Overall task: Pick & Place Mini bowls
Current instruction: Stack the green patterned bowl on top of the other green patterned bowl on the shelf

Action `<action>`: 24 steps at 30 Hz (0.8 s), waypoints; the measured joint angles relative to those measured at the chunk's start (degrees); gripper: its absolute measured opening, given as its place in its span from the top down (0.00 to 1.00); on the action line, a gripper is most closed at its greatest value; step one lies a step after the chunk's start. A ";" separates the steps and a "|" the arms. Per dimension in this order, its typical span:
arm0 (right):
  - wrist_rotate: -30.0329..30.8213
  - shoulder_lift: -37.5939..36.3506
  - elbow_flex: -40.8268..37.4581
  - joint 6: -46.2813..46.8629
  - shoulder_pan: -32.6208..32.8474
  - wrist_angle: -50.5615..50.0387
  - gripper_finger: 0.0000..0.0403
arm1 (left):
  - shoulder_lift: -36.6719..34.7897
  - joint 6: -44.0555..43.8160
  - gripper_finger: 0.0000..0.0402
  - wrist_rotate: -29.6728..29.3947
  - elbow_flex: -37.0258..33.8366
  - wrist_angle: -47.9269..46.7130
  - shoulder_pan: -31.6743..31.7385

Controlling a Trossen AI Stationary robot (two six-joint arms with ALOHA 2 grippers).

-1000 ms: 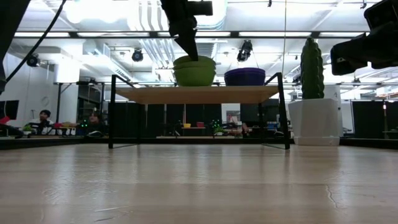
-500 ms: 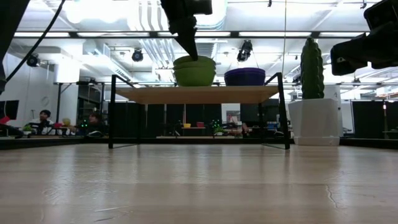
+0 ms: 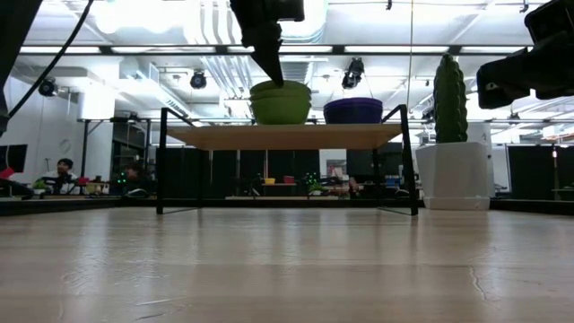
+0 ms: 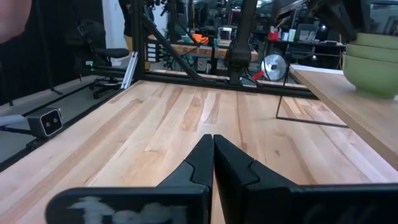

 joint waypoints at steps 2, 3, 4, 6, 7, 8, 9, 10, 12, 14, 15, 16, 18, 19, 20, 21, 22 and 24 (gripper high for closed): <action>-0.02 0.00 0.00 -0.33 0.00 0.00 0.98 | 0.00 -0.22 0.83 0.69 -0.01 -0.08 0.23; -0.02 0.01 0.00 -0.52 0.00 0.01 0.98 | 0.00 -0.72 0.83 0.70 -0.07 -0.08 0.36; -0.02 0.00 0.00 -0.52 0.00 0.00 0.98 | 0.00 -1.39 0.83 0.76 -0.09 -0.15 0.55; -0.02 0.00 0.00 -0.28 -0.01 0.00 0.98 | 0.00 -2.15 0.83 0.84 -0.09 -0.33 0.86; -0.01 0.00 0.00 -0.25 -0.01 0.01 0.98 | 0.00 -2.27 0.83 0.82 -0.09 -0.75 0.99; -0.02 0.01 0.00 -0.28 -0.02 0.01 0.98 | 0.00 -2.37 0.83 0.79 -0.09 -1.23 1.02; -0.02 0.00 0.01 -0.33 0.00 0.00 0.98 | 0.00 -2.44 0.83 0.84 -0.05 -1.53 1.11; -0.01 0.00 0.00 -0.49 0.00 0.00 0.98 | 0.00 -2.65 0.83 0.92 0.02 -1.58 1.15; -0.02 0.00 0.00 -0.50 0.00 0.00 0.98 | 0.00 -3.26 0.83 0.99 0.08 -1.55 1.31; -0.02 0.00 0.00 -0.12 -0.01 0.00 0.98 | 0.00 -3.33 0.83 1.08 0.08 -1.67 1.38; -0.02 0.00 0.00 0.02 0.00 0.00 0.98 | 0.00 -3.44 0.83 1.16 0.07 -1.67 1.42; -0.01 0.00 0.00 0.06 -0.02 0.00 0.98 | 0.00 -3.45 0.83 1.20 0.07 -1.66 1.44; -0.02 0.02 0.00 -0.37 0.00 0.02 0.98 | 0.00 -3.45 0.83 1.20 0.07 -1.68 1.46; -0.01 0.00 0.00 -0.52 0.00 0.00 0.98 | 0.00 -3.45 0.83 1.18 0.09 -1.68 1.46; -0.02 0.00 0.00 -0.51 0.00 0.00 0.98 | 0.00 -3.49 0.83 1.18 0.14 -1.72 1.48; 0.00 0.00 0.00 -0.43 -0.02 0.00 0.98 | 0.00 -3.64 0.83 1.20 0.34 -1.89 1.54; -0.01 0.00 0.00 -0.25 -0.01 0.00 0.98 | 0.00 -4.15 0.83 1.22 0.68 -2.21 1.62; -0.02 0.01 0.00 -0.28 -0.01 0.01 0.98 | -0.01 -4.63 0.81 1.21 1.10 -2.66 1.80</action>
